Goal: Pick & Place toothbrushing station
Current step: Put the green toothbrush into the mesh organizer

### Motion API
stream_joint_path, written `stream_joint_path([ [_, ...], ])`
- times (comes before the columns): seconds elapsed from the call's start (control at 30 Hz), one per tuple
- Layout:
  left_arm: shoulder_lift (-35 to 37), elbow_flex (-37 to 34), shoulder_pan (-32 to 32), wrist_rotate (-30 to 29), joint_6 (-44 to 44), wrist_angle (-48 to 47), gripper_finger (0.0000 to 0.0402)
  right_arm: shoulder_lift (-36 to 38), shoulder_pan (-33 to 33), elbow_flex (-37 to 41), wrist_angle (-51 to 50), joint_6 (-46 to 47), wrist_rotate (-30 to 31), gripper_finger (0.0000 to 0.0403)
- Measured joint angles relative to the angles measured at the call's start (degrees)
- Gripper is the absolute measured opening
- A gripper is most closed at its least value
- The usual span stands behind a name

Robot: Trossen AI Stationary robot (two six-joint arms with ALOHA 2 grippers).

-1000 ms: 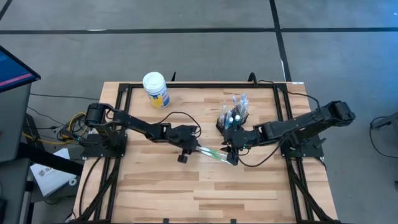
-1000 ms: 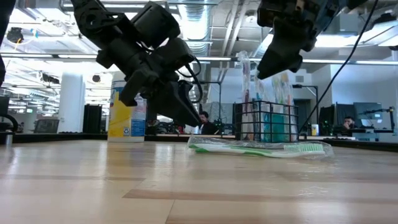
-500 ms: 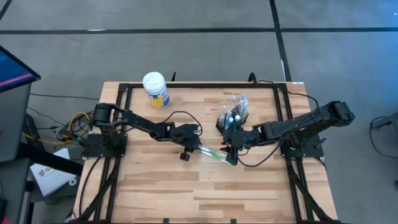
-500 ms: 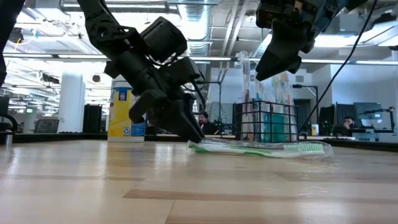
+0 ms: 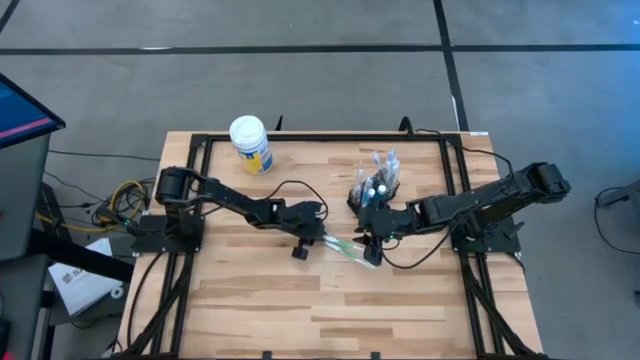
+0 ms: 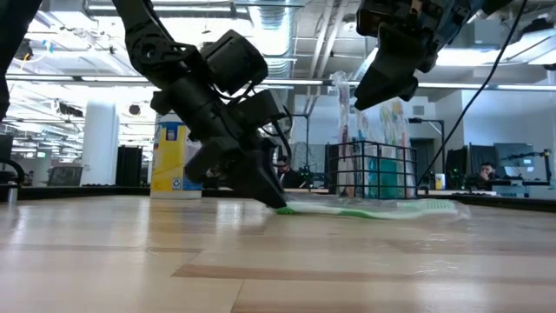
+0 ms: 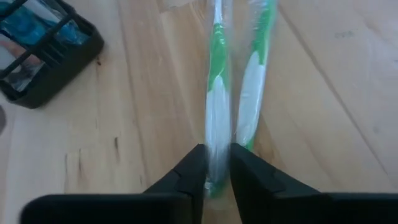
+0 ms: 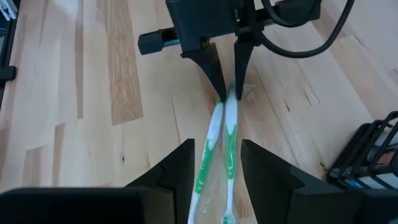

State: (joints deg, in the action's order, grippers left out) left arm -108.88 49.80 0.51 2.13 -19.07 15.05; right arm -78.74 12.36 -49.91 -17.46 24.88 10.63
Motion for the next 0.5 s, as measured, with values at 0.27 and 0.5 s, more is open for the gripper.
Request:
stream_joint_path([
  [0.27,0.7,0.0,0.0,-2.2,0.2,0.0,0.0006,0.0,0.0,0.0,0.0,0.0,0.0,0.0122],
  [0.5,1.0,0.0,0.0,-4.1,1.4,0.1,0.0,0.0,0.0,0.0,0.0,0.0,0.0,0.0122],
])
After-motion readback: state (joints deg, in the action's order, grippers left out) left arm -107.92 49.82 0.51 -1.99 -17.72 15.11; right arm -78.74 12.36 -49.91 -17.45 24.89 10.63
